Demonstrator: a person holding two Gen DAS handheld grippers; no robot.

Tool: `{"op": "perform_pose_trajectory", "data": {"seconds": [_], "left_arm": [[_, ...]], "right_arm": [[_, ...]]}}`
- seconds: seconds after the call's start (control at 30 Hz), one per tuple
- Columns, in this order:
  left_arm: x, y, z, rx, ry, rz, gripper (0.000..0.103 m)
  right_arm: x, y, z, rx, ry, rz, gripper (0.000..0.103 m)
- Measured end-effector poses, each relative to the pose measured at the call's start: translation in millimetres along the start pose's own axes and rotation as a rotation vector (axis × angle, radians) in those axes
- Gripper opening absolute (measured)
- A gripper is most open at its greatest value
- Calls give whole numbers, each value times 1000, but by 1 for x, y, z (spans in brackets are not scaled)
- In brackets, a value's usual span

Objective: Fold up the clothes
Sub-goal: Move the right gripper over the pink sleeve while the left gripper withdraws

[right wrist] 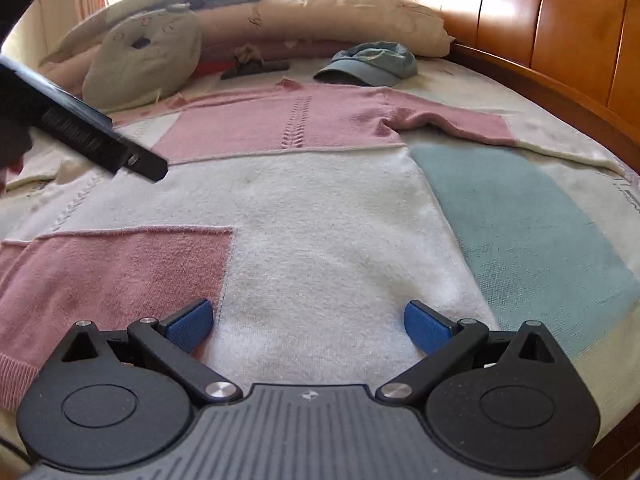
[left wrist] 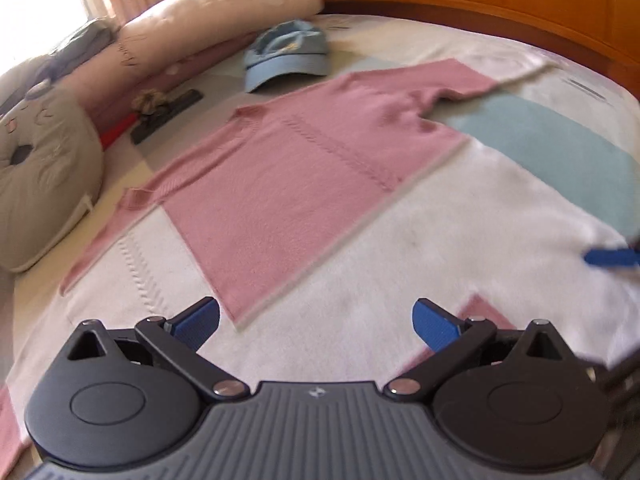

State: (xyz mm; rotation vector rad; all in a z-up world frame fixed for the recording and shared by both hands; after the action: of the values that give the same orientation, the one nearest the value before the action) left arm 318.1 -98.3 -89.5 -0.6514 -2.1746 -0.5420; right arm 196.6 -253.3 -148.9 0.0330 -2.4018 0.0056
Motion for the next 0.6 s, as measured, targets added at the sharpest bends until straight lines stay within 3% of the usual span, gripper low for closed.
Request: {"op": "perform_pose_trajectory", "data": {"seconds": [0.17, 0.4, 0.5, 0.6], "left_arm": [[-19, 3, 36, 84, 83, 53, 102], [-9, 30, 50, 301, -28, 118, 102], [-16, 35, 52, 294, -33, 81, 102], [-18, 36, 53, 245, -51, 68, 102]], "right_arm": [[4, 0, 0, 37, 11, -21, 103], [19, -40, -18, -3, 115, -147, 103], [12, -77, -53, -46, 109, -85, 103], [-18, -114, -95, -6, 110, 8, 103]]}}
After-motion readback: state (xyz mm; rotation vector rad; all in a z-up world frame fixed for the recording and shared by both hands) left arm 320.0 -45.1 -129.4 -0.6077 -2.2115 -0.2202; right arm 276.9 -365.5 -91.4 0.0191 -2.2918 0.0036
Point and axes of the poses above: each gripper's, at about its wrist camera, not at the fingertips, and x roughly against the way its jaws point, y to its left, z to its underside, the point moved 4 cm from there along -x, roughly the way its jaws point, and after that the axes turned 4 degrees about x, right-handed, at the moved point
